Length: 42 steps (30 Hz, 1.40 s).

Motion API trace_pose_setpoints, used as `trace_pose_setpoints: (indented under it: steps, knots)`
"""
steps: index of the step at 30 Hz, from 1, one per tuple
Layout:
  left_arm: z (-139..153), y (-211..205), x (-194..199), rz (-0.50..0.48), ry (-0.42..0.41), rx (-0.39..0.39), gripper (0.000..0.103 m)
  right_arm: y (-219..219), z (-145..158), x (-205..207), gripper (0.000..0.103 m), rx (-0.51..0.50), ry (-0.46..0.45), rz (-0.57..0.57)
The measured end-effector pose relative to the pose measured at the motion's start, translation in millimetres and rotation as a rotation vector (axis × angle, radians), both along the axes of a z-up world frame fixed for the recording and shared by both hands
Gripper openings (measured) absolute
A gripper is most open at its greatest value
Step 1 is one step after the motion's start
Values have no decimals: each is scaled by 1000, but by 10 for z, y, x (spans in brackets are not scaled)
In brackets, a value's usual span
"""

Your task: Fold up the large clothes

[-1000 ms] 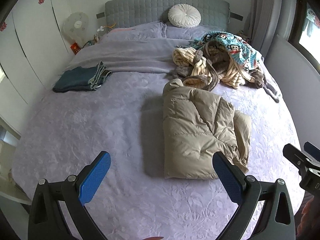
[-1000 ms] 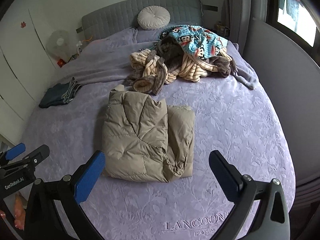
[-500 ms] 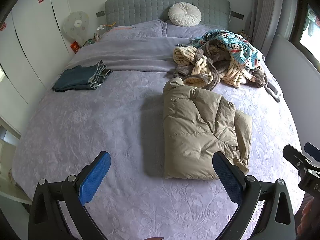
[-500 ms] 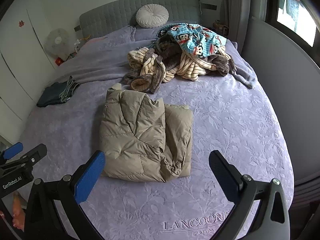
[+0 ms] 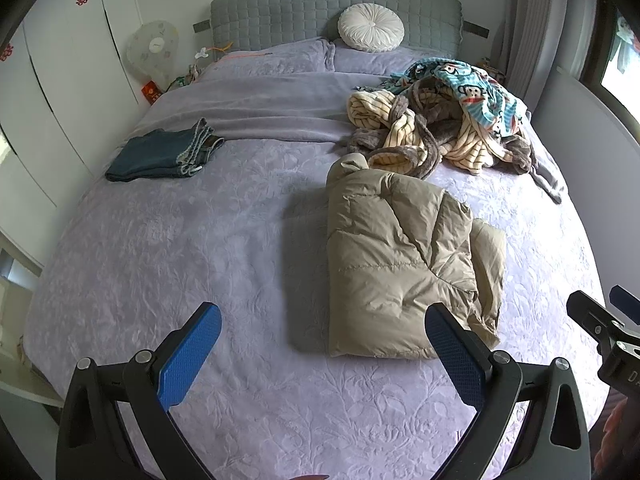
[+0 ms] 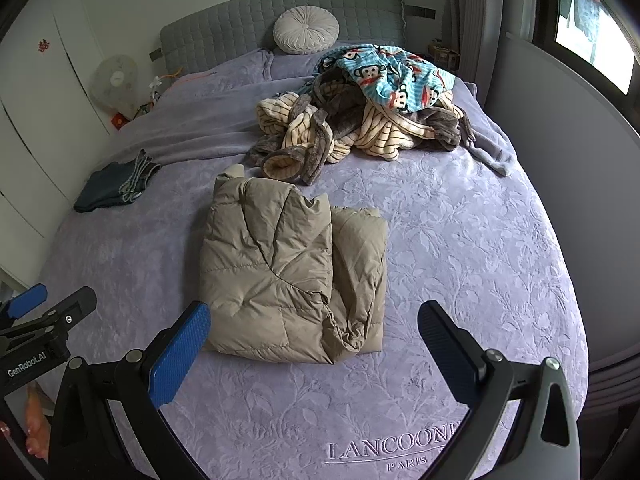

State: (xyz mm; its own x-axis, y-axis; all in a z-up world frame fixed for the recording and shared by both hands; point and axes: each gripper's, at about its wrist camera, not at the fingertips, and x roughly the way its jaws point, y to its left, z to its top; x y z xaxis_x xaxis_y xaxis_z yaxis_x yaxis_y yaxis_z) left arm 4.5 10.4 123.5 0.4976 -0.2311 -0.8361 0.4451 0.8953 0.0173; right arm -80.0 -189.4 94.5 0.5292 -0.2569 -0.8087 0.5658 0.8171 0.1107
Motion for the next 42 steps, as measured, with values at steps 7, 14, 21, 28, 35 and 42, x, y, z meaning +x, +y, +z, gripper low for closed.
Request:
trace_pose_setpoints:
  steps: [7,14,21,28,35,42]
  knots:
    - [-45,2,-8,4,3,4,102,-5,-12,-6,103,4,1,0]
    - [-44,2,-12,4,4,4,102,-9,-19,-7,103,4,2,3]
    - [-48,-1,-9,5,4,4,102,-16,-22,-5,103,4,3,2]
    - [-45,-14,3,4,5,4,102,-24,-23,-6,103,3,4,4]
    - [-56,-12,9,3,6,5,102,-28,-15,8,103,4,5,6]
    - [-62,-17,15,3,7,6,102,-39,-31,-8,103,4,6,7]
